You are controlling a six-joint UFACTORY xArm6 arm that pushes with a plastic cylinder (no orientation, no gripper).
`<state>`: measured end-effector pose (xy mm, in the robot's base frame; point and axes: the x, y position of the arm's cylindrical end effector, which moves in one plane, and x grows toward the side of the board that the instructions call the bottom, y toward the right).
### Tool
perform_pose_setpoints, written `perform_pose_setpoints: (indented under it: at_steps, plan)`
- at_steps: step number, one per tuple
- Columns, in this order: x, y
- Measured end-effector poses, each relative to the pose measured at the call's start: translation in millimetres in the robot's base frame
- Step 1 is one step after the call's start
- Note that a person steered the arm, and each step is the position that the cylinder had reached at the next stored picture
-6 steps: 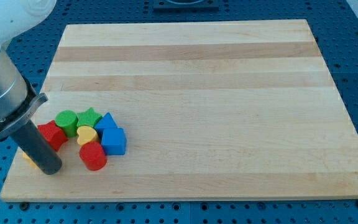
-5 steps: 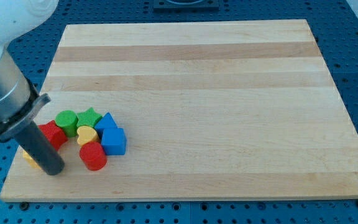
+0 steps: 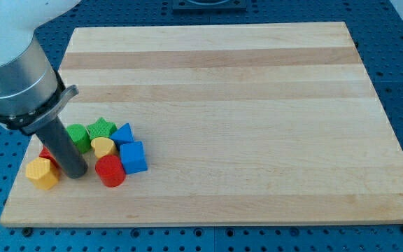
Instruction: Push the yellow heart into the blue triangle
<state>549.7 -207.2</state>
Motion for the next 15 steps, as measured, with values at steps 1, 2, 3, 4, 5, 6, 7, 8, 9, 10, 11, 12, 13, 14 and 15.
perform_pose_setpoints:
  at_steps: [1,2,3,4,5,6,7,8,9,10,11,12,13,14,15]
  plan:
    - [33.8,1.1]
    - [59.0,22.4]
    - [68.6,47.5]
    - [42.1,108.5]
    - [17.5,127.2]
    - [14.9,127.1]
    - [10.2,114.8]
    - [10.2,95.6]
    - [10.2,78.0]
    - [10.2,60.9]
    - [10.2,46.1]
    - [10.2,41.0]
    - [28.0,47.6]
    - [67.7,57.0]
    - [69.2,46.5]
